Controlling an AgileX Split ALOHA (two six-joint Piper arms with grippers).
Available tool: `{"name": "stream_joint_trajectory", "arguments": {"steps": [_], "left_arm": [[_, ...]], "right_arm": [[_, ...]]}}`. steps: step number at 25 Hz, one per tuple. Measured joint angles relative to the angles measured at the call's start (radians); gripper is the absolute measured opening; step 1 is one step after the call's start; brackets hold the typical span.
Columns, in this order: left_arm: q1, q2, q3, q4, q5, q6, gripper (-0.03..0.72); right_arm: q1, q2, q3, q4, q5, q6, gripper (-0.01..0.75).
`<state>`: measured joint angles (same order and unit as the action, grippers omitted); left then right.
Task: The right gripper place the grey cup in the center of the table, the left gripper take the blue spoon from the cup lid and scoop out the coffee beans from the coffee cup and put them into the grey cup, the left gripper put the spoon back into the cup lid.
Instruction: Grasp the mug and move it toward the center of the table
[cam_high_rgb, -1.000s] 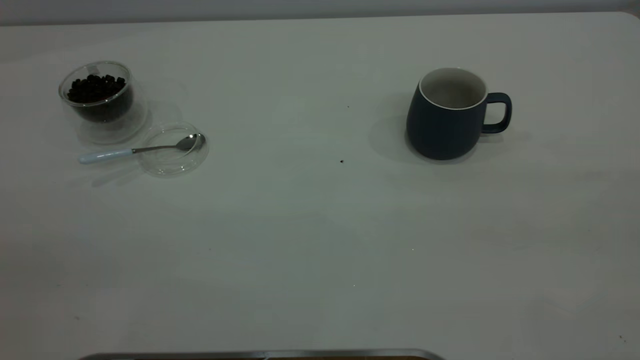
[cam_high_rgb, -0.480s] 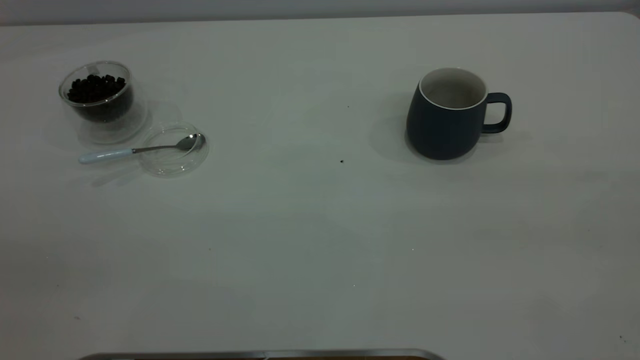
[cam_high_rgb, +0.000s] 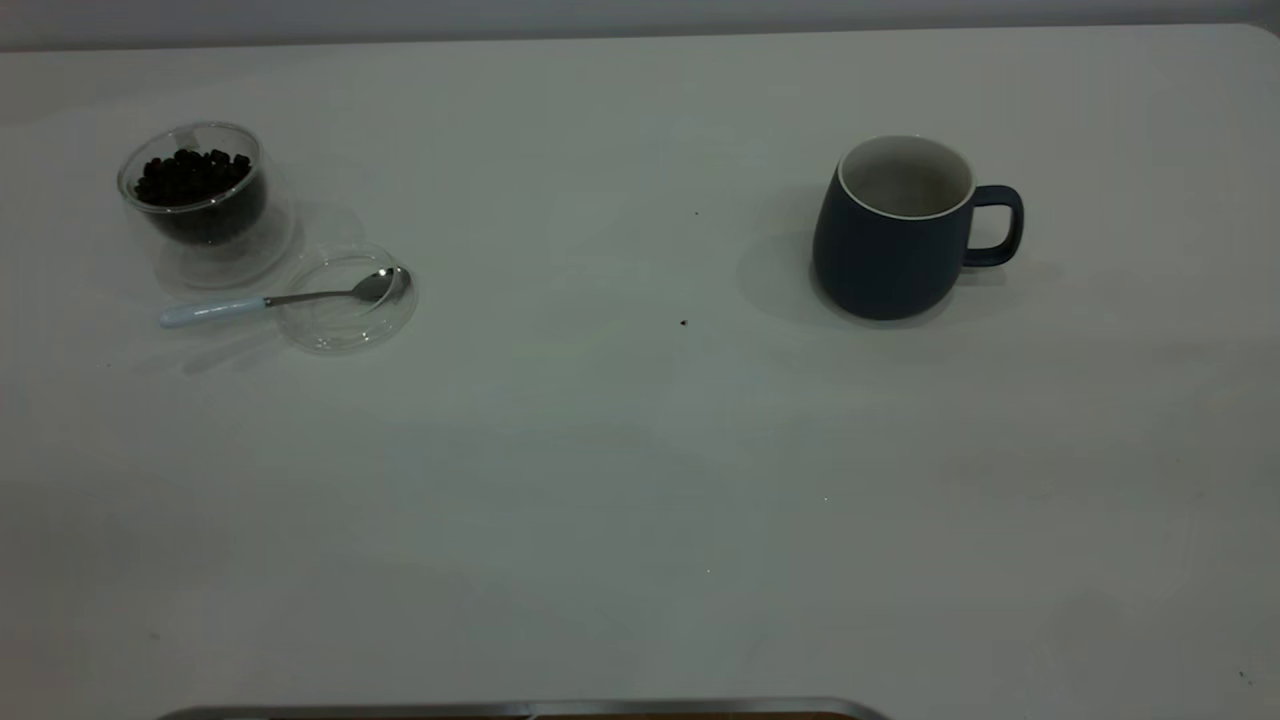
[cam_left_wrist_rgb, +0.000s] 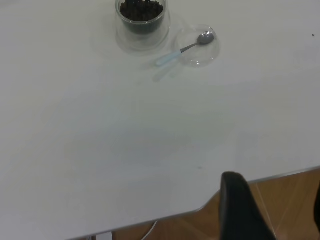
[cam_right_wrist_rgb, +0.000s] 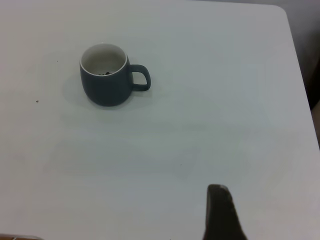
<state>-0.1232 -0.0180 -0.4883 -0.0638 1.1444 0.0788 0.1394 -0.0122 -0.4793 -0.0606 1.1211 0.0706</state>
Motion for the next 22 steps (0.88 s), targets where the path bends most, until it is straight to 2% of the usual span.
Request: {"name": "stream_joint_trajectory", "arguments": {"steps": [13, 17, 20, 22], "left_arm": [[0.000, 0.000, 0.000, 0.000, 0.000, 0.000, 0.431], [0.000, 0.000, 0.000, 0.000, 0.000, 0.000, 0.431], [0.000, 0.000, 0.000, 0.000, 0.000, 0.000, 0.431], [0.000, 0.000, 0.000, 0.000, 0.000, 0.000, 0.431]], "right_arm": [[0.000, 0.004, 0.000, 0.006, 0.000, -0.004, 0.503], [0.000, 0.090, -0.003, 0.069, -0.010, -0.082, 0.524], [0.000, 0.223, -0.032, 0.140, -0.101, -0.181, 0.568], [0.000, 0.332, -0.045, 0.165, -0.202, -0.248, 0.590]]}}
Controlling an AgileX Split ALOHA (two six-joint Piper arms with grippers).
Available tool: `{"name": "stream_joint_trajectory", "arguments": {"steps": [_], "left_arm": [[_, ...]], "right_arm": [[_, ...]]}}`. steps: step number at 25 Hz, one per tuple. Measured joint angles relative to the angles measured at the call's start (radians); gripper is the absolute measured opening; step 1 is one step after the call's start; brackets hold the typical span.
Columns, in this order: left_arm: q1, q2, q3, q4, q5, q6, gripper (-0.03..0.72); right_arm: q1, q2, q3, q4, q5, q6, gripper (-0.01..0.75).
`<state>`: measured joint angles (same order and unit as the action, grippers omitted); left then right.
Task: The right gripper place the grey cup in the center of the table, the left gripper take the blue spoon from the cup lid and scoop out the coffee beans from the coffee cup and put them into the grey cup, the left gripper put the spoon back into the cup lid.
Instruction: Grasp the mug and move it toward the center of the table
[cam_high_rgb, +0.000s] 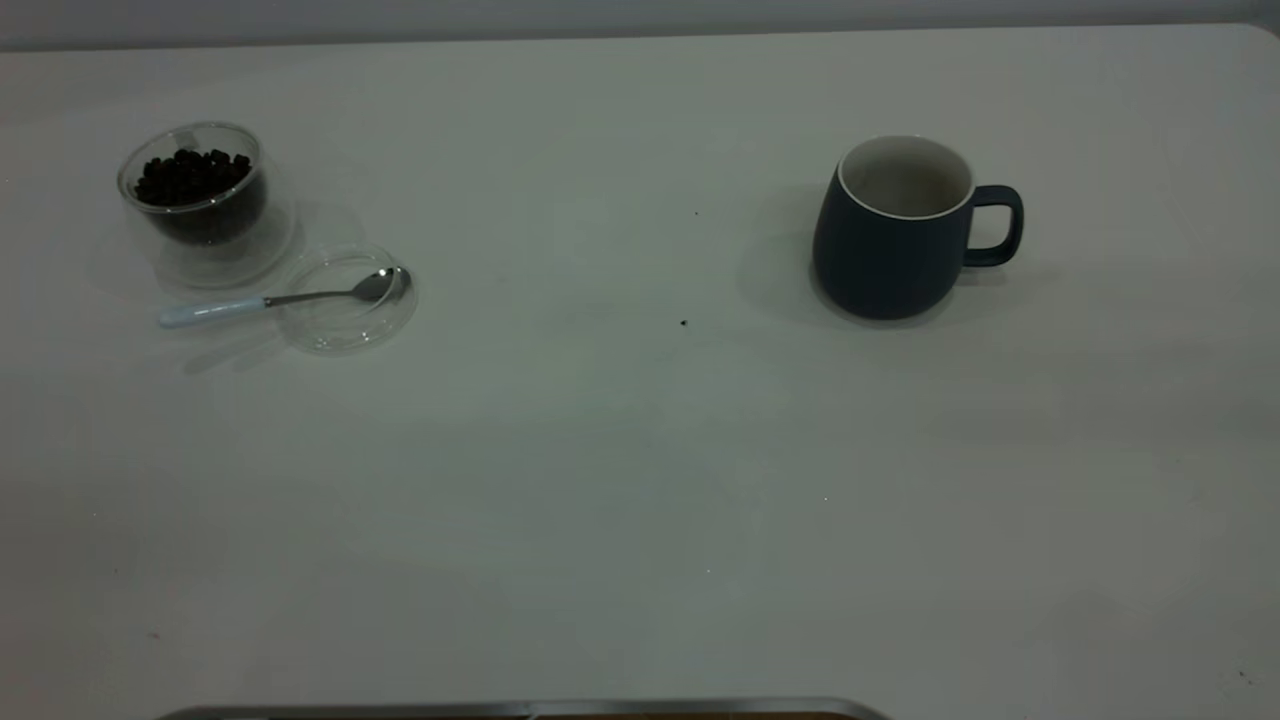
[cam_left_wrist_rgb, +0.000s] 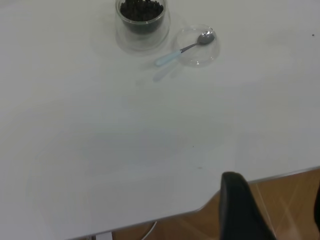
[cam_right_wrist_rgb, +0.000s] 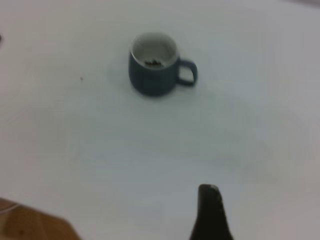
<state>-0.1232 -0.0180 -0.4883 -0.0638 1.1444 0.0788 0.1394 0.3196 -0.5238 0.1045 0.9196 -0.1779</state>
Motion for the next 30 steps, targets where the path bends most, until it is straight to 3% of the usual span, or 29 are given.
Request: {"name": "stream_joint_trajectory", "arguments": {"steps": [7, 17, 24, 30], "left_arm": [[0.000, 0.000, 0.000, 0.000, 0.000, 0.000, 0.431], [0.000, 0.000, 0.000, 0.000, 0.000, 0.000, 0.431], [0.000, 0.000, 0.000, 0.000, 0.000, 0.000, 0.430], [0.000, 0.000, 0.000, 0.000, 0.000, 0.000, 0.430]], "right_arm": [[0.000, 0.491, -0.051, 0.111, -0.272, -0.281, 0.590], [0.000, 1.110, -0.217, 0.256, -0.465, -0.830, 0.590], [-0.004, 1.425, -0.313, 0.310, -0.722, -1.111, 0.589], [-0.095, 1.635, -0.476, 0.315, -0.745, -1.307, 0.589]]}}
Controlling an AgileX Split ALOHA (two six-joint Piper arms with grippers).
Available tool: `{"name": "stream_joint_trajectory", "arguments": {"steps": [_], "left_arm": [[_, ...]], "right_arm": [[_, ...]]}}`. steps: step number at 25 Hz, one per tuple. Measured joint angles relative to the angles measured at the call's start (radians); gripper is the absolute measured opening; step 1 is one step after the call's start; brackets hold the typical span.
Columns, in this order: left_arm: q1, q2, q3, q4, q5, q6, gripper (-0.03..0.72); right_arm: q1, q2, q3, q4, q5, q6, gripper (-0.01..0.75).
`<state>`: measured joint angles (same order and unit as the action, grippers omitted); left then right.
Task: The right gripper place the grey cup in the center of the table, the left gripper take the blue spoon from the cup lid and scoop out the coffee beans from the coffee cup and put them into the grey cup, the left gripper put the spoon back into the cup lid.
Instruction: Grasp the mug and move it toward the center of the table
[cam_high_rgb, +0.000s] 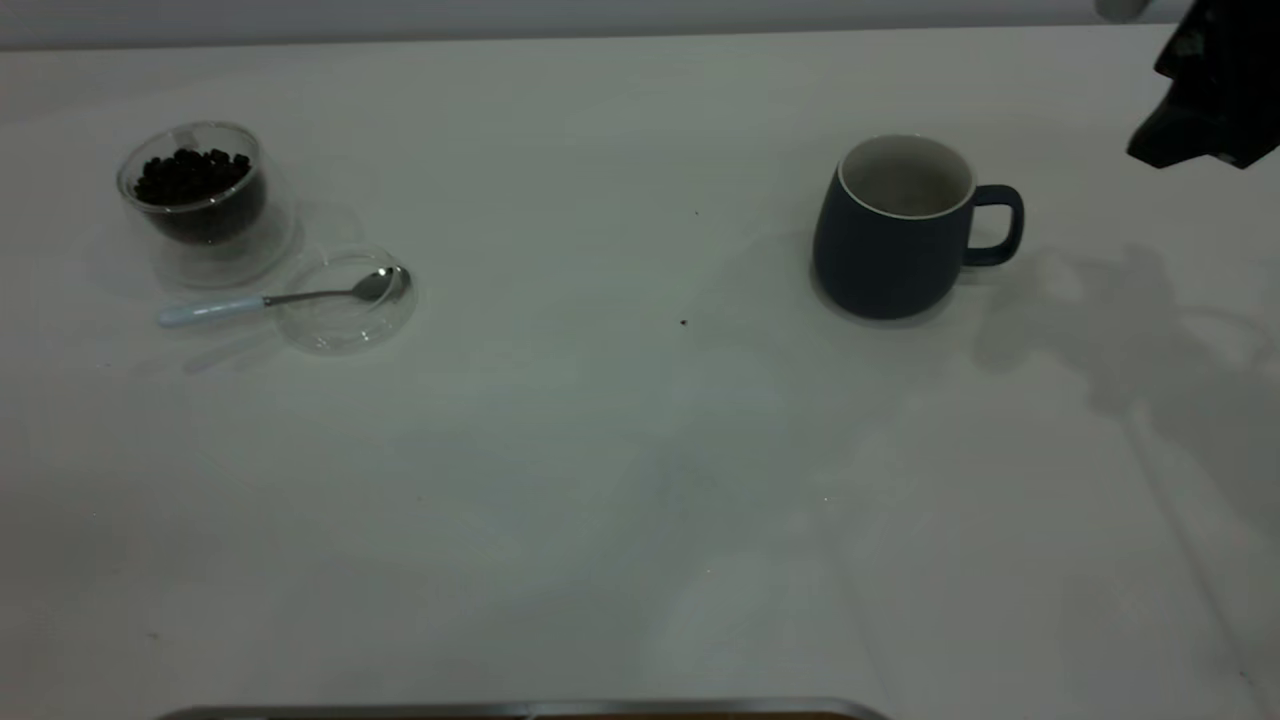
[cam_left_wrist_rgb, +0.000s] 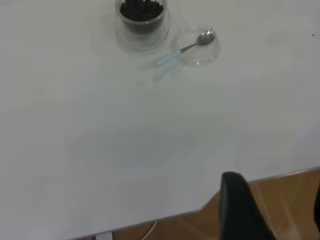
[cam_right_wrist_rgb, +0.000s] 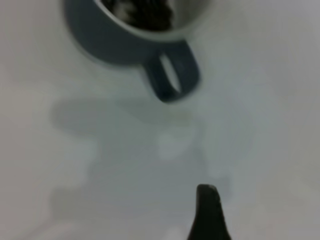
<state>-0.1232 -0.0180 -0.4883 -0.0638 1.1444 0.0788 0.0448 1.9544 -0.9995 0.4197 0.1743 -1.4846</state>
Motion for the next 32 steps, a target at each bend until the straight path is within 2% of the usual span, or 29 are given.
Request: {"name": "stream_joint_trajectory", "arguments": {"steps": [7, 13, 17, 20, 24, 32], "left_arm": [[0.000, 0.000, 0.000, 0.000, 0.000, 0.000, 0.430], [0.000, 0.000, 0.000, 0.000, 0.000, 0.000, 0.430], [0.000, 0.000, 0.000, 0.000, 0.000, 0.000, 0.430], [0.000, 0.000, 0.000, 0.000, 0.000, 0.000, 0.430], [0.000, 0.000, 0.000, 0.000, 0.000, 0.000, 0.430], [0.000, 0.000, 0.000, 0.000, 0.000, 0.000, 0.430]], "right_arm": [[-0.030, 0.181, -0.190, 0.032, 0.185, -0.182, 0.565], [-0.030, 0.273, -0.272, 0.201, 0.256, -0.431, 0.545], [-0.026, 0.313, -0.298, 0.366, 0.265, -0.593, 0.545], [-0.015, 0.334, -0.317, 0.455, 0.273, -0.605, 0.544], [0.013, 0.374, -0.339, 0.478, 0.299, -0.605, 0.544], [0.131, 0.422, -0.402, 0.537, 0.310, -0.605, 0.544]]}}
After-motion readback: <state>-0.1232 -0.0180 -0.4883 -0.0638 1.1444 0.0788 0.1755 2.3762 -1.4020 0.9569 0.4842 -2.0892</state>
